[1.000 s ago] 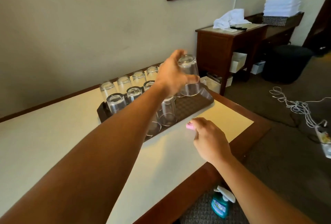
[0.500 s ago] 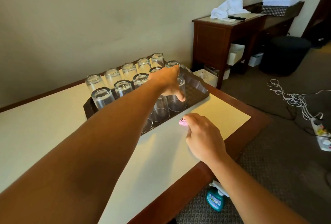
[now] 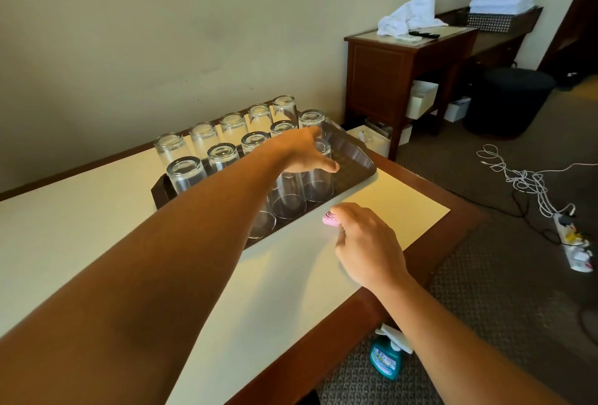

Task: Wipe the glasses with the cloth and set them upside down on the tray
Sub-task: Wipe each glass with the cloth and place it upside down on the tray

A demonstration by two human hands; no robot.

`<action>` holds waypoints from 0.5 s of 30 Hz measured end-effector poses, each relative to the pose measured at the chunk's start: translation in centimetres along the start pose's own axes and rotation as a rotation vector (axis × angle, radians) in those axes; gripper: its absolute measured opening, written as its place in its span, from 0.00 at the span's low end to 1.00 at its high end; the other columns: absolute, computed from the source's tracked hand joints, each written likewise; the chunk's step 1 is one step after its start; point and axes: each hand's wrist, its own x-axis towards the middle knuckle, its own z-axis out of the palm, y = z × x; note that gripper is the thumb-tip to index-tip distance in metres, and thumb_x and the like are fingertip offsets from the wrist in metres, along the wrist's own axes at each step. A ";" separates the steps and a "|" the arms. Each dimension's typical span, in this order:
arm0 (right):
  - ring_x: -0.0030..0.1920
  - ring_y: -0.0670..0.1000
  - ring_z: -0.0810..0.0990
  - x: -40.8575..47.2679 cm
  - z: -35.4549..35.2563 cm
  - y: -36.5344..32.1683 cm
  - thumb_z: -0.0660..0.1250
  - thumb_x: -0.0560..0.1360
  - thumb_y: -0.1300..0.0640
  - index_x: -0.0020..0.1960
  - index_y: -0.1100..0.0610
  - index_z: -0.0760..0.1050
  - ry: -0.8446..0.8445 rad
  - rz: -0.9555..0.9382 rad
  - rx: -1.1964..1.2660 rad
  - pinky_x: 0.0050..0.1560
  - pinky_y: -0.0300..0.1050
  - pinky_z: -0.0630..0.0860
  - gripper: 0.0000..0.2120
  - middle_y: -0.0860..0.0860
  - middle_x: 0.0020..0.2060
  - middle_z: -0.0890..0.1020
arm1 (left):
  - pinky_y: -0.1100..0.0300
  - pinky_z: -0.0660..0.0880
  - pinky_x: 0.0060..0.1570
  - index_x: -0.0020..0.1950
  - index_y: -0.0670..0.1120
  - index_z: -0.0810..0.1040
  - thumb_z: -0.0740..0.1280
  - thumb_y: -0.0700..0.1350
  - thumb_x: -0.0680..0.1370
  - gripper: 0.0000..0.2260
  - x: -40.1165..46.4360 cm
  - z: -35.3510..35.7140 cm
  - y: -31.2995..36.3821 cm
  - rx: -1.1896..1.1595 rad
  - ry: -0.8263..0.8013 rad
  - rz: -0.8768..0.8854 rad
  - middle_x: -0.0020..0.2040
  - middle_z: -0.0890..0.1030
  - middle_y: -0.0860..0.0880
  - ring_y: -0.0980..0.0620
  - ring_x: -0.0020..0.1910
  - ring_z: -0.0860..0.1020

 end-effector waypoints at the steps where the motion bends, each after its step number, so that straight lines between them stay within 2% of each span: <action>1: 0.52 0.56 0.86 0.1 0.0 0.1 0.76 0.71 0.64 0.57 0.58 0.83 -0.003 0.006 0.003 0.44 0.46 0.83 0.15 0.54 0.53 0.86 | 0.44 0.70 0.71 0.83 0.51 0.61 0.74 0.61 0.77 0.40 -0.3 -0.1 0.0 0.012 0.009 0.005 0.80 0.68 0.47 0.40 0.76 0.70; 6: 0.56 0.56 0.85 0.1 0.0 0.2 0.72 0.76 0.62 0.61 0.57 0.83 -0.032 0.004 -0.001 0.51 0.46 0.81 0.14 0.53 0.57 0.86 | 0.45 0.72 0.68 0.83 0.50 0.60 0.73 0.59 0.78 0.38 -4.6 -1.2 -0.1 0.123 0.121 0.061 0.78 0.69 0.43 0.40 0.73 0.72; 9: 0.64 0.55 0.82 0.1 -0.5 -0.1 0.69 0.80 0.60 0.67 0.56 0.80 -0.077 0.023 0.011 0.61 0.47 0.79 0.16 0.52 0.65 0.82 | 0.48 0.75 0.65 0.83 0.51 0.60 0.72 0.58 0.79 0.37 -8.9 -1.6 -0.9 0.165 0.214 0.077 0.78 0.68 0.44 0.42 0.70 0.74; 11: 0.67 0.53 0.79 -0.2 -1.0 -0.8 0.67 0.81 0.59 0.71 0.54 0.77 -0.107 0.031 0.048 0.66 0.43 0.75 0.18 0.51 0.68 0.80 | 0.49 0.76 0.64 0.83 0.52 0.60 0.71 0.58 0.80 0.36 -12.1 -1.6 -2.1 0.158 0.264 0.070 0.78 0.67 0.45 0.44 0.68 0.75; 13: 0.66 0.52 0.80 -1.2 -1.1 -2.7 0.67 0.82 0.60 0.71 0.54 0.76 -0.108 -0.006 0.104 0.65 0.39 0.72 0.18 0.50 0.68 0.80 | 0.51 0.76 0.63 0.82 0.51 0.63 0.71 0.58 0.81 0.33 -15.6 -1.3 -3.7 0.114 0.316 0.047 0.77 0.68 0.47 0.45 0.68 0.76; 15: 0.63 0.52 0.82 -2.7 -0.8 -5.7 0.68 0.80 0.63 0.70 0.55 0.77 -0.107 -0.099 0.158 0.62 0.38 0.74 0.19 0.51 0.65 0.82 | 0.52 0.74 0.64 0.81 0.51 0.65 0.70 0.56 0.82 0.30 -19.5 -0.5 -5.7 0.032 0.364 -0.004 0.77 0.69 0.48 0.45 0.69 0.75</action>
